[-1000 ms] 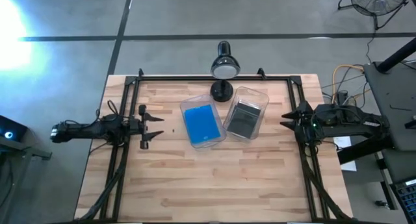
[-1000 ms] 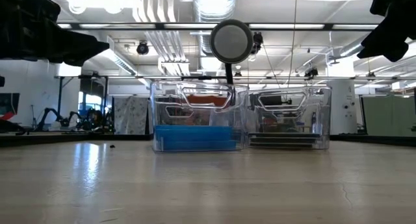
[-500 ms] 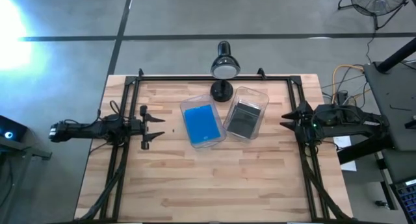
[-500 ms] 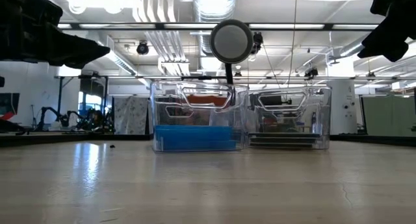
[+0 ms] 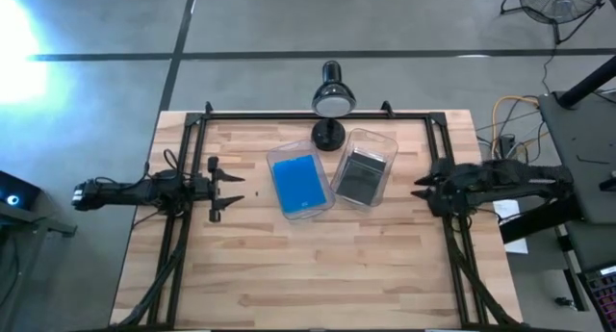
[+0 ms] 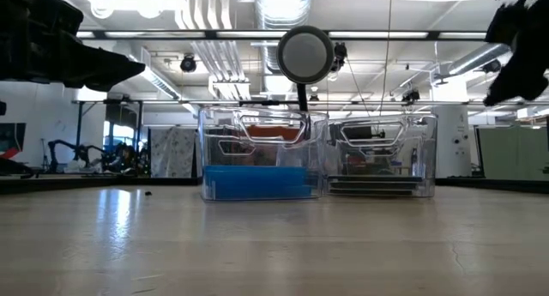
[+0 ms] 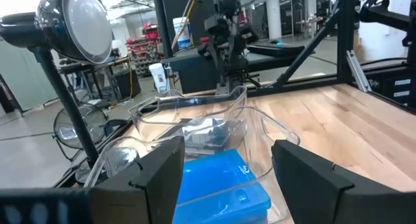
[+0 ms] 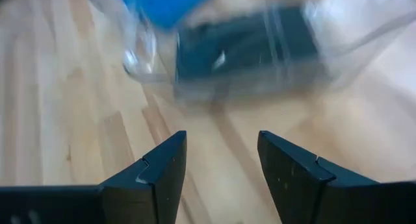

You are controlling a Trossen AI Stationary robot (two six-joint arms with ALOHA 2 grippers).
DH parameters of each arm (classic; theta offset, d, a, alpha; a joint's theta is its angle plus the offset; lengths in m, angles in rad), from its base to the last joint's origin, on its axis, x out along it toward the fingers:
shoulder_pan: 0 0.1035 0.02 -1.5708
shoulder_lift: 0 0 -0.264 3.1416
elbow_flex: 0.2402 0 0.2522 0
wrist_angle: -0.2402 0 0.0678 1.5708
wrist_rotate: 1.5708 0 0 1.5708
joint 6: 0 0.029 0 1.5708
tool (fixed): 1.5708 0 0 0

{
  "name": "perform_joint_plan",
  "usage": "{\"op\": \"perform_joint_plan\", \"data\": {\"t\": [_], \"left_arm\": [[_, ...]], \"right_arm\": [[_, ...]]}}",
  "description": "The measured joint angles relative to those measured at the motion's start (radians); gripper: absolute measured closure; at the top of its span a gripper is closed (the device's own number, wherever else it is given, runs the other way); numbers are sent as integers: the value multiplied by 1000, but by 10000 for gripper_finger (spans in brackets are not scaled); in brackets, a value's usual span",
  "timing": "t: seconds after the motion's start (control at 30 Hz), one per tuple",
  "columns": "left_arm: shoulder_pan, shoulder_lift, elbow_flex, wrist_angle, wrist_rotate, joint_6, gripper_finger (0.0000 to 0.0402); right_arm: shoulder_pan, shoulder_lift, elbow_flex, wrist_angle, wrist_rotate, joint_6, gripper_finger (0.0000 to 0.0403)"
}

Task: Pick & place jewel cases by type
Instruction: Return to Home Position

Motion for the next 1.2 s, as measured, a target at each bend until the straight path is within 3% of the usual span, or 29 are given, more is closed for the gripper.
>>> {"op": "perform_joint_plan", "data": {"t": [0.37,0.5,0.6,0.77,0.87,1.07,1.2], "left_arm": [[0,8,0,-3,1,0,188],[0,10,0,-4,1,0,188],[-1,10,0,-4,1,0,188],[-1,10,0,-4,1,0,188],[-1,9,0,-4,0,0,188],[0,11,0,-4,0,0,188],[0,10,0,-3,0,0,188]], "right_arm": [[15,46,-217,101,-8,223,221],[16,43,-293,221,47,641,221],[18,29,-348,452,45,733,222],[27,19,-429,1045,104,528,222],[26,2,-506,1277,131,522,222],[26,-46,-512,1066,148,668,223],[26,-119,-511,1056,86,603,223]]}}
